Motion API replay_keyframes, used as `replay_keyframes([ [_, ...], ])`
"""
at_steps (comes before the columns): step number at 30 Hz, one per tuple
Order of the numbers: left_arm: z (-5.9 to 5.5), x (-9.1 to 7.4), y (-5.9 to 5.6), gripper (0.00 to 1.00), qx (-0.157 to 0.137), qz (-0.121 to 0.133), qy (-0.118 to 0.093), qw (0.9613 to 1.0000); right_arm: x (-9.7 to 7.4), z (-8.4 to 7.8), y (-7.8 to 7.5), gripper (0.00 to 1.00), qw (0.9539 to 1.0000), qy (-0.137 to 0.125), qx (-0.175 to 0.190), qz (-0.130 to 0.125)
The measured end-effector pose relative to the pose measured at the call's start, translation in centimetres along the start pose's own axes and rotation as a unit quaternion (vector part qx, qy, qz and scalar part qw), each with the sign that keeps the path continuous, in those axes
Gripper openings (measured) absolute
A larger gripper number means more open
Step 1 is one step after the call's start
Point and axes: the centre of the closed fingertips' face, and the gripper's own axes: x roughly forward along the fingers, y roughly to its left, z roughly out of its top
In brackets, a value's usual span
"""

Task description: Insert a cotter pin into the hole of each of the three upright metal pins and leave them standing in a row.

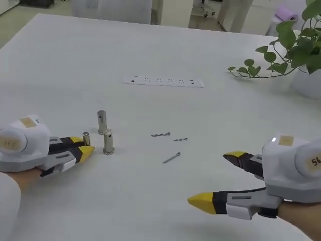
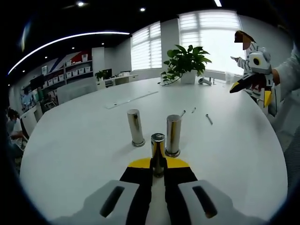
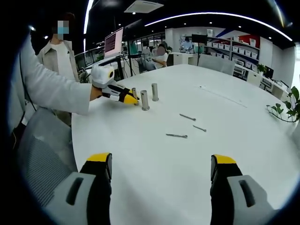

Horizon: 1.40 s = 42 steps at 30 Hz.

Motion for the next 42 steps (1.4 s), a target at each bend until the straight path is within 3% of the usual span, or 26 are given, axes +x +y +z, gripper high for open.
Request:
replay_keyframes([
  [5, 0.3, -0.5, -1.0, 0.06, 0.009, -0.008, 0.002, 0.9999, 0.1, 0.2, 0.1, 0.89, 1.0, -0.005, -0.002, 0.002],
  [14, 1.5, -0.6, -4.6, 0.06, 0.024, -0.038, -0.006, 0.999, 0.2, 0.4, 0.1, 0.89, 0.9999, -0.013, -0.003, 0.007],
  [30, 2.4, 1.2, -10.5, 0.06, 0.032, -0.082, -0.012, 0.996, 0.0, 0.2, 0.1, 0.89, 0.9997, -0.02, -0.004, 0.011],
  [42, 2.1, 1.9, -13.4, 0.06, 0.038, -0.11, -0.011, 0.9931, -0.2, 0.0, 0.3, 0.89, 0.9997, -0.023, 0.0, 0.01],
])
